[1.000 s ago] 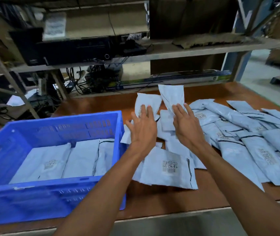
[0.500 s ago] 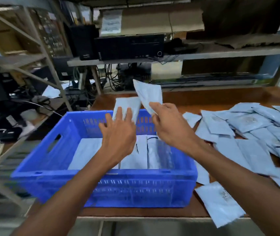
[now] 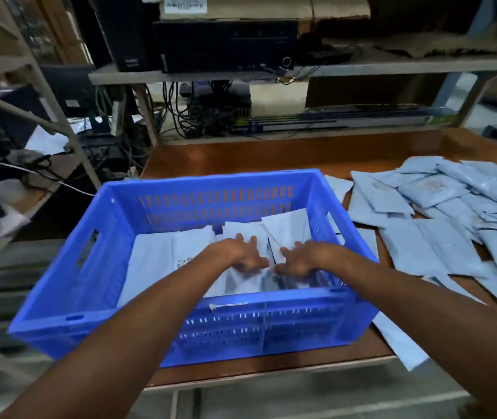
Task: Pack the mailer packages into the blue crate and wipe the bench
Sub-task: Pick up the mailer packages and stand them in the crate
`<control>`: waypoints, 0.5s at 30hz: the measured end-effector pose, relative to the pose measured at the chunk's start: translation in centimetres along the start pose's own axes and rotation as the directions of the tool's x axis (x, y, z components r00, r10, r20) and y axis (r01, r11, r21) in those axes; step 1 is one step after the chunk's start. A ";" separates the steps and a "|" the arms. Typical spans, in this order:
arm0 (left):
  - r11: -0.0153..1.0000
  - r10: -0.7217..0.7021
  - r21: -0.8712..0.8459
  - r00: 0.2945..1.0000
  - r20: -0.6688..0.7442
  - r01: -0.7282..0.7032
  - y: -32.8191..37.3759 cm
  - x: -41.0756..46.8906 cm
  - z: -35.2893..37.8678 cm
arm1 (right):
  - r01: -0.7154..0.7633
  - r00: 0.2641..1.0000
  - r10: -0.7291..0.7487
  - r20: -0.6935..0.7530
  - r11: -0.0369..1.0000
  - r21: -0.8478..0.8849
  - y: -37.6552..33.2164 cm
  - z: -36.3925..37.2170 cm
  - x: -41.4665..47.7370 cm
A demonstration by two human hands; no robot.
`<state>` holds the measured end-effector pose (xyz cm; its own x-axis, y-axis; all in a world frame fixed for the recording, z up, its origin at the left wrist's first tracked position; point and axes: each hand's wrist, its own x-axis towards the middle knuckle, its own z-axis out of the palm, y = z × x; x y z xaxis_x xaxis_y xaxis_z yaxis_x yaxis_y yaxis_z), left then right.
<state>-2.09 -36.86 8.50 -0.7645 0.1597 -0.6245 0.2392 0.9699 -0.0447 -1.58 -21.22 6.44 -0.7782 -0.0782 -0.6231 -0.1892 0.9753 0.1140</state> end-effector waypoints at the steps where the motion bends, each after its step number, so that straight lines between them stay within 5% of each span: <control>1: 0.999 0.017 0.032 1.000 0.019 -0.018 0.0 -0.1 -0.2 | 0.011 1.000 -0.011 -0.013 1.000 -0.007 0.2 -0.2 0.2; 11: 0.999 -0.023 -0.021 0.997 0.069 0.025 0.6 3.4 -0.1 | 0.049 0.994 -0.041 0.102 0.996 -0.073 1.8 -0.2 4.9; 13: 0.997 -0.038 0.073 0.998 0.050 0.035 0.7 3.3 -0.3 | 0.097 0.995 -0.096 0.016 0.992 -0.076 1.7 -1.3 3.7; 15: 0.986 -0.038 0.162 0.999 -0.036 0.044 0.6 3.2 -1.4 | 0.238 0.940 -0.235 -0.246 0.971 -0.020 2.5 -3.5 1.6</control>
<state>-5.19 -35.48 7.54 -0.7944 0.1290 -0.5935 0.2991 0.9336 -0.1975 -5.38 -19.65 8.43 -0.8346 -0.3539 -0.4221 -0.3807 0.9244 -0.0224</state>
